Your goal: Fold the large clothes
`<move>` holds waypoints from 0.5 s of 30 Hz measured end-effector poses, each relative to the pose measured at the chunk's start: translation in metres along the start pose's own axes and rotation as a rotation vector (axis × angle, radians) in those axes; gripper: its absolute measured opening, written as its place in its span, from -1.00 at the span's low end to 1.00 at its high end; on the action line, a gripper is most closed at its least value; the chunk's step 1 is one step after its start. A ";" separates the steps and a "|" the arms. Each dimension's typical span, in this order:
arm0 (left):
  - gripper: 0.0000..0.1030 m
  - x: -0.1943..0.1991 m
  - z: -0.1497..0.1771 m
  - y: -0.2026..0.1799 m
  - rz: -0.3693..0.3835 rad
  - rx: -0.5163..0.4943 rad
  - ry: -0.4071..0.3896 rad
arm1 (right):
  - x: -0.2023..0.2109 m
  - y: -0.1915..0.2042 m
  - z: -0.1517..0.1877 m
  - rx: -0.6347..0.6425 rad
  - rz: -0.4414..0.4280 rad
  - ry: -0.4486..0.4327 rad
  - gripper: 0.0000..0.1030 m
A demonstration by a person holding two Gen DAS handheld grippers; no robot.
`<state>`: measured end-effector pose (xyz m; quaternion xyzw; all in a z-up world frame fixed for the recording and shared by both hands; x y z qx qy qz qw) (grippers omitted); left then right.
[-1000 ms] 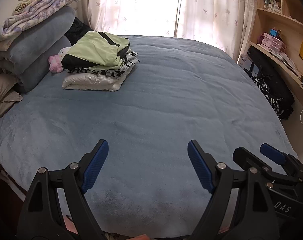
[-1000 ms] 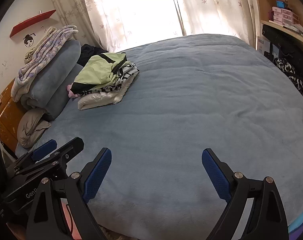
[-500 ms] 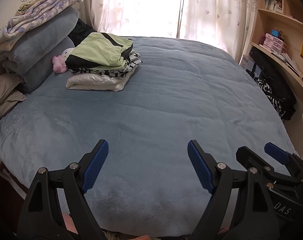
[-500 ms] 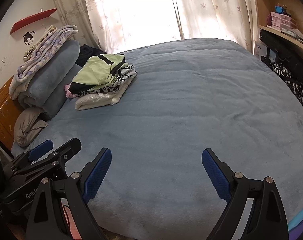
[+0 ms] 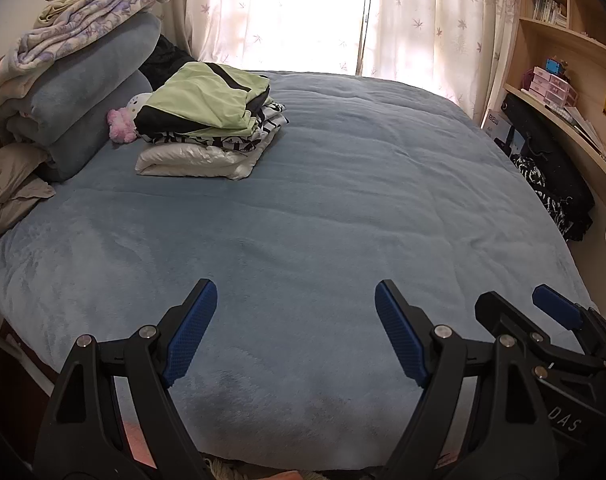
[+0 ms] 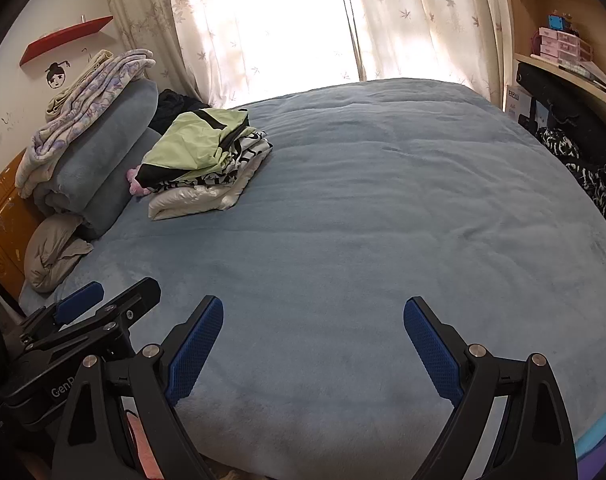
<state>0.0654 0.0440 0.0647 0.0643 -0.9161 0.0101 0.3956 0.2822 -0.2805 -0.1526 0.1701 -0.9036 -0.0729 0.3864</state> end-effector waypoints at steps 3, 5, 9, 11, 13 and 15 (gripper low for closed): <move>0.54 0.000 0.000 0.000 0.000 0.000 0.000 | 0.000 0.000 0.000 0.002 0.001 -0.002 0.81; 0.54 0.000 0.000 0.000 -0.001 0.000 -0.002 | 0.000 0.000 0.000 0.002 0.002 -0.002 0.81; 0.54 0.002 0.001 0.004 -0.006 -0.001 -0.009 | -0.001 -0.001 0.000 0.002 -0.001 0.000 0.81; 0.54 0.003 0.002 0.005 -0.007 -0.002 -0.008 | -0.002 0.000 0.000 0.003 0.003 0.002 0.81; 0.54 0.003 0.003 0.008 -0.006 -0.001 -0.004 | -0.002 -0.001 0.000 0.003 0.000 0.005 0.81; 0.54 0.003 0.004 0.010 -0.005 0.000 -0.004 | -0.002 -0.003 -0.001 0.005 -0.003 0.008 0.81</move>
Point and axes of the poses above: each gripper's, at about its wrist camera, not at the fingertips, and x roughly against the way its jaws point, y to its left, z to its underside, the point moved 5 cm from there along -x, roughly the way its jaws point, and after that the axes turned 7 degrees about -z, right-handed, at the moved point
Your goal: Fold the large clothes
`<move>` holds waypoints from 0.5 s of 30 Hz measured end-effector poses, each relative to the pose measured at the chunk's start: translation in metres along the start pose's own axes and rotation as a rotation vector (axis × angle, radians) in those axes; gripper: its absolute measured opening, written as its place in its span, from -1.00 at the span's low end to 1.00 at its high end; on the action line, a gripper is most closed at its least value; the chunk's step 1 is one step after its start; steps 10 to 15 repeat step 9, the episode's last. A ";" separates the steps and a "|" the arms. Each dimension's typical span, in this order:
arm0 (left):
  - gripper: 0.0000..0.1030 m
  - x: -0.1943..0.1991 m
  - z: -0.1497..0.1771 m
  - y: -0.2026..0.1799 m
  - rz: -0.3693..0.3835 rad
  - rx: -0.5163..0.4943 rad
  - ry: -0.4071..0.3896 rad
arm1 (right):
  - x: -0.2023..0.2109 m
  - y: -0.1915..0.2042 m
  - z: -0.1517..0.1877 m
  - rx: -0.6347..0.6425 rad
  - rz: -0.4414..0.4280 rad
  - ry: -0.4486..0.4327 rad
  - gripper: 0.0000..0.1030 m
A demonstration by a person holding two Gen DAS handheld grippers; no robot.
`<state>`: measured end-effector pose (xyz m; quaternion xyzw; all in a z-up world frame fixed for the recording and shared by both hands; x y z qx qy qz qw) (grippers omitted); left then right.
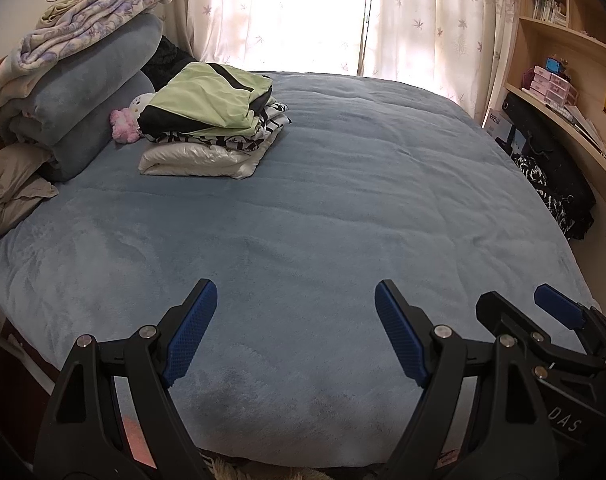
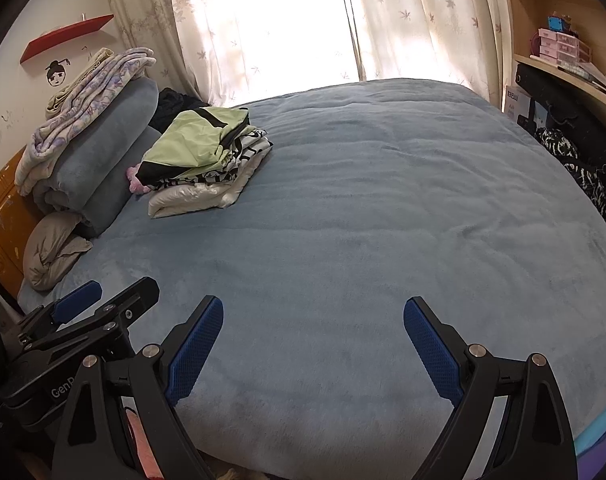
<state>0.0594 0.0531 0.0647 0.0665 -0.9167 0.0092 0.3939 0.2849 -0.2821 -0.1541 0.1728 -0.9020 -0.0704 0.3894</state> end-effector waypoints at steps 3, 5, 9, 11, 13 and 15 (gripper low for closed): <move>0.54 -0.001 0.002 0.004 0.001 0.002 0.004 | -0.001 -0.001 -0.002 0.006 0.001 0.004 0.81; 0.54 -0.002 0.003 0.005 0.003 0.006 0.010 | -0.002 -0.002 -0.002 0.012 0.000 0.007 0.81; 0.54 -0.006 0.006 0.007 0.004 0.009 0.019 | -0.007 -0.002 -0.002 0.019 -0.003 0.017 0.81; 0.54 -0.006 0.006 0.007 0.004 0.009 0.019 | -0.007 -0.002 -0.002 0.019 -0.003 0.017 0.81; 0.54 -0.006 0.006 0.007 0.004 0.009 0.019 | -0.007 -0.002 -0.002 0.019 -0.003 0.017 0.81; 0.54 -0.006 0.006 0.007 0.004 0.009 0.019 | -0.007 -0.002 -0.002 0.019 -0.003 0.017 0.81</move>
Point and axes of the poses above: each gripper's, at about its wrist camera, not at the fingertips, and x roughly against the way its jaws point, y to its left, z to its underside, the point moved 5 cm from there along -x, roughly the way its jaws point, and after that the axes turned 7 degrees about -z, right-handed, at the moved point
